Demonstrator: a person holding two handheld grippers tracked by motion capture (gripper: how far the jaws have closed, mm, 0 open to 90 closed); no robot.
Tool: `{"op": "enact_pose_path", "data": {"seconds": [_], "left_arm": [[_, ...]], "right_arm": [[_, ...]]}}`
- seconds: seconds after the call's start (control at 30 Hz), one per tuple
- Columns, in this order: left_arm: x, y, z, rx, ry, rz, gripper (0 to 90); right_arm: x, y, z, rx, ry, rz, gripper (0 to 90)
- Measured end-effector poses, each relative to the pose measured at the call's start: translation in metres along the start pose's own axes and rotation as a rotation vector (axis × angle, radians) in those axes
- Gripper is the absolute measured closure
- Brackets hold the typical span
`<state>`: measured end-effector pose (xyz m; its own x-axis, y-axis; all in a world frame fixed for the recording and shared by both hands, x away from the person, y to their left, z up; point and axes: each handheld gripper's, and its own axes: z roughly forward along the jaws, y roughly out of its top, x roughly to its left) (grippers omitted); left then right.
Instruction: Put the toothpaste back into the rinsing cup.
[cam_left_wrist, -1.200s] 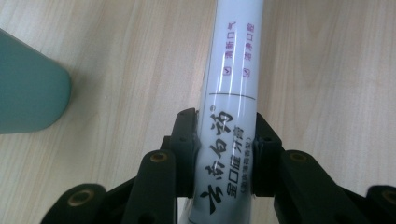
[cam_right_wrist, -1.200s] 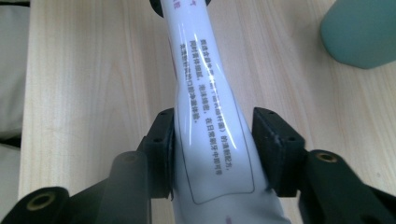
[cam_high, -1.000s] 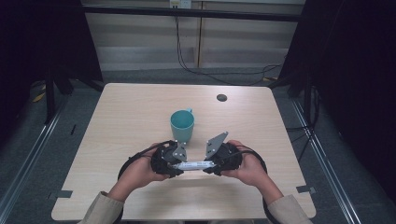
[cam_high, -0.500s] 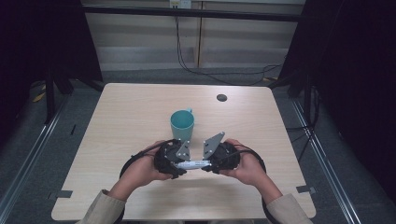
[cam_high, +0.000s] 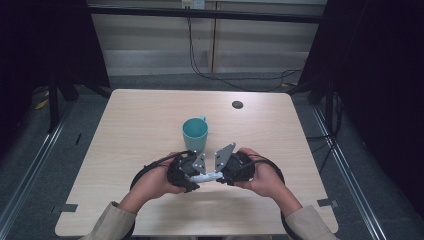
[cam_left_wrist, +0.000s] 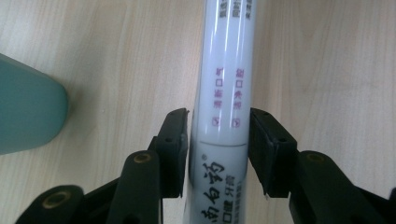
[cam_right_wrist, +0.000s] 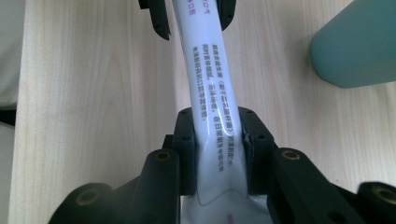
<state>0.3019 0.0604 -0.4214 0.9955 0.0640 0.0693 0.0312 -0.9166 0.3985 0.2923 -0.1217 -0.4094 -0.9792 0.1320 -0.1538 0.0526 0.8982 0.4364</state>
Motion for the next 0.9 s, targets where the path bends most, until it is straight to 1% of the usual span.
{"op": "enact_pose_path", "data": {"seconds": [0.13,0.17,0.2,0.23,0.27,0.33,0.4,0.43,0.5,0.6,0.63,0.67,0.7,0.73,0.77,0.8,0.83,0.87,0.9], "left_arm": [[0.0,0.002,0.0,-0.011,-0.009,-0.006,60.9],[0.0,0.002,0.0,-0.017,-0.02,-0.006,61.9],[0.0,0.002,0.0,-0.017,-0.02,-0.006,63.8],[0.001,0.002,-0.001,-0.015,-0.021,-0.013,66.4],[0.0,0.001,0.0,-0.02,-0.023,-0.027,66.9],[0.0,0.001,-0.001,-0.007,-0.032,-0.018,68.0],[0.0,0.001,-0.001,-0.006,-0.028,-0.014,68.9],[-0.001,0.001,-0.001,-0.006,-0.029,-0.018,69.6],[-0.001,0.001,-0.001,-0.004,-0.025,-0.022,70.2],[-0.002,0.002,-0.003,-0.003,-0.013,-0.023,71.3],[-0.002,0.0,-0.005,-0.025,-0.016,-0.046,71.5],[-0.001,-0.001,-0.006,-0.037,-0.016,-0.052,71.6],[-0.001,-0.002,-0.007,-0.043,-0.008,-0.061,71.6],[-0.001,-0.002,-0.007,-0.043,-0.008,-0.061,71.7],[0.0,-0.003,-0.008,-0.046,-0.01,-0.062,71.7],[-0.001,-0.005,-0.008,-0.06,0.001,-0.082,71.8],[0.0,-0.006,-0.009,-0.061,0.0,-0.081,71.9],[0.0,-0.007,-0.009,-0.053,-0.008,-0.08,72.0],[0.001,-0.01,-0.011,-0.075,-0.006,-0.095,72.0]], "right_arm": [[0.0,0.003,0.001,0.005,0.002,-0.008,71.8],[0.001,0.004,0.002,0.006,0.008,-0.014,71.7],[0.001,0.004,0.002,0.006,0.008,-0.014,71.7],[0.002,0.005,0.003,-0.001,0.018,-0.013,71.6],[0.002,0.005,0.003,-0.002,0.017,-0.014,71.6],[0.002,0.005,0.003,-0.008,0.022,-0.016,71.5],[0.002,0.005,0.004,-0.01,0.023,-0.019,71.4],[0.002,0.005,0.004,-0.013,0.032,-0.019,70.9],[0.002,0.005,0.003,-0.017,0.035,-0.015,70.6],[0.002,0.004,0.003,-0.033,0.029,-0.012,69.0],[0.0,0.002,0.001,-0.06,0.024,0.004,64.5],[-0.001,0.001,0.0,-0.089,0.025,0.027,60.0],[-0.001,-0.001,-0.002,-0.107,0.012,0.051,53.8],[-0.001,-0.001,-0.002,-0.107,0.012,0.051,53.8],[-0.002,-0.002,-0.004,-0.118,-0.012,0.065,46.8],[-0.003,-0.004,-0.005,-0.129,-0.031,0.081,42.5],[-0.003,-0.007,-0.006,-0.153,-0.037,0.103,39.3],[-0.004,-0.011,-0.01,-0.189,-0.052,0.128,34.0],[-0.004,-0.013,-0.011,-0.192,-0.063,0.145,30.3]]}}
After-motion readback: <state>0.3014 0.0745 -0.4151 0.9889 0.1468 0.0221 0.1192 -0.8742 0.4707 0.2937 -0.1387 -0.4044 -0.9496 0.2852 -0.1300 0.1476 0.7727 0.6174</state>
